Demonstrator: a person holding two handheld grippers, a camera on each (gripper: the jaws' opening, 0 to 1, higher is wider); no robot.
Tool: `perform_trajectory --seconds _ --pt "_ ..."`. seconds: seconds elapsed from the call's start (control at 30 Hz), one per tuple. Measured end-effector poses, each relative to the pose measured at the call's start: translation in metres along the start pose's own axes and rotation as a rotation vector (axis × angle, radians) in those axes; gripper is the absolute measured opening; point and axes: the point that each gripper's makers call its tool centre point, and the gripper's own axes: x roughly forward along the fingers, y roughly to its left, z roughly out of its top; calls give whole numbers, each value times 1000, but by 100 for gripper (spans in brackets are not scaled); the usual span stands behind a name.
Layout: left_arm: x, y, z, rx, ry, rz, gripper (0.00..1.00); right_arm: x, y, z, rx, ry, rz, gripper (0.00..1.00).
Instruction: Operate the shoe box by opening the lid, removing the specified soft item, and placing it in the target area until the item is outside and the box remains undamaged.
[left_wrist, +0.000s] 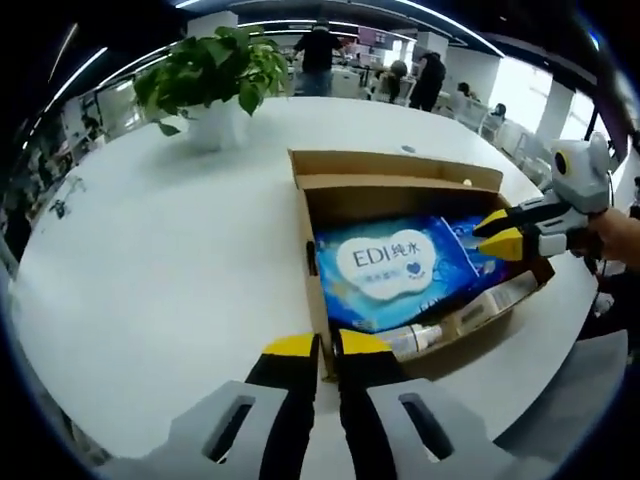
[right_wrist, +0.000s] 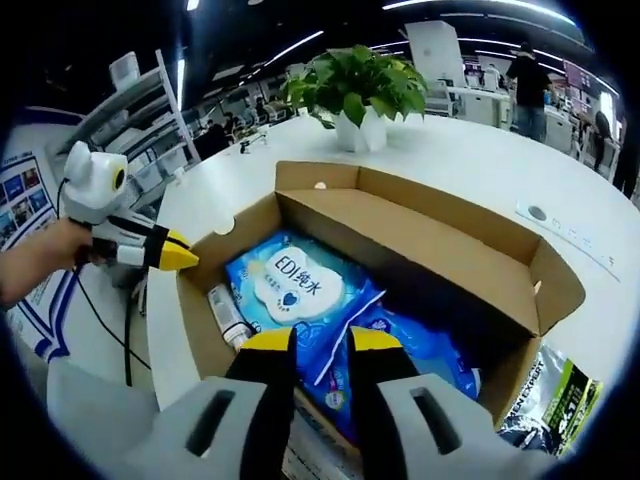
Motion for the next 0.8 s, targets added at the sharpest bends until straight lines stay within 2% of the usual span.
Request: perform_trajectory --seconds 0.37,0.63,0.8 --pt "1 1 0 -24 -18 -19 3 20 -4 -10 28 40 -8 17" --pt "2 1 0 -41 -21 -21 3 27 -2 -4 55 30 -12 12" --pt "2 1 0 -49 -21 -21 3 35 -2 -6 109 34 -28 11"
